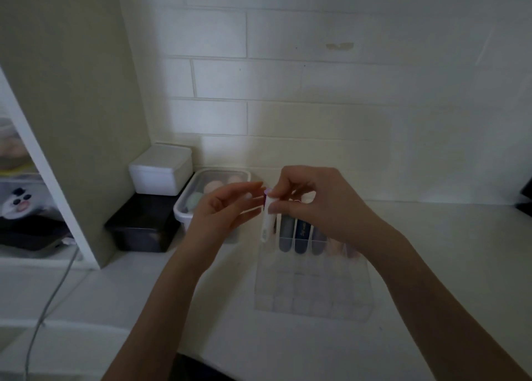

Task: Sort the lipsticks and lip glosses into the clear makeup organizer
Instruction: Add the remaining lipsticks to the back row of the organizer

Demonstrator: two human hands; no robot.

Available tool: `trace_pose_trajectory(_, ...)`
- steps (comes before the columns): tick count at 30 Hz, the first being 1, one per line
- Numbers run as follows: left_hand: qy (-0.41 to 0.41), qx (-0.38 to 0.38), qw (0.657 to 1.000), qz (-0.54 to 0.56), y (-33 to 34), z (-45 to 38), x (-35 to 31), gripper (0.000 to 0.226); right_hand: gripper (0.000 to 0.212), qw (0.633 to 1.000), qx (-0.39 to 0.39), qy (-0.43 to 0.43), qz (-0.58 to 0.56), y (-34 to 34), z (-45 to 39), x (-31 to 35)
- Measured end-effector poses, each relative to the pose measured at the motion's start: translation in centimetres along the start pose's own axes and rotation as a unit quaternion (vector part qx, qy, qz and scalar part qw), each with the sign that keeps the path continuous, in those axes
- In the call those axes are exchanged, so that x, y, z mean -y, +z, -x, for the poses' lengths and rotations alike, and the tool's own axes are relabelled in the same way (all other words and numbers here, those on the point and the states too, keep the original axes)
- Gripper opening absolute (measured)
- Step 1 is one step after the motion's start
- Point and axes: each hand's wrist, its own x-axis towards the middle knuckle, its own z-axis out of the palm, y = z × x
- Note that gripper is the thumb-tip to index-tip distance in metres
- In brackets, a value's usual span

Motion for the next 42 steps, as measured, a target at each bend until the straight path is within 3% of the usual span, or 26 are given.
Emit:
trace_pose_trajectory(4,-0.001,-0.008,1.0,-0.02,-0.1,0.1,0.7,0.025,0.014,0.996,0.008,-0.041,0.083,-0.3,-0.2,0.3)
trace_pose_trajectory(15,0.024,0.015,0.999,-0.041,0.4,-0.7,0.4,0.029,0.011,0.996,-0.001,-0.023,0.091,-0.4,-0.2,-1.3)
trace_pose_trajectory(23,0.017,0.041,0.997,-0.063,1.1,-1.4,0.5,0.032,0.01,0.988,0.082,-0.071,0.114,-0.3,-0.5,-2.3)
trace_pose_trajectory(30,-0.033,0.053,0.992,-0.111,2.3,-3.8,2.0,0.053,0.006,0.992,-0.096,0.067,0.055,-5.0,-0.4,-7.2)
trace_pose_trajectory(35,-0.077,0.075,0.98,-0.168,2.8,-5.7,3.1,0.041,0.014,0.987,-0.077,0.14,-0.001,-6.2,0.4,-11.8)
trace_pose_trajectory(42,-0.116,0.12,0.971,-0.171,2.8,-7.1,4.6,0.034,0.031,0.97,0.019,0.233,0.059,-3.8,0.5,-17.9)
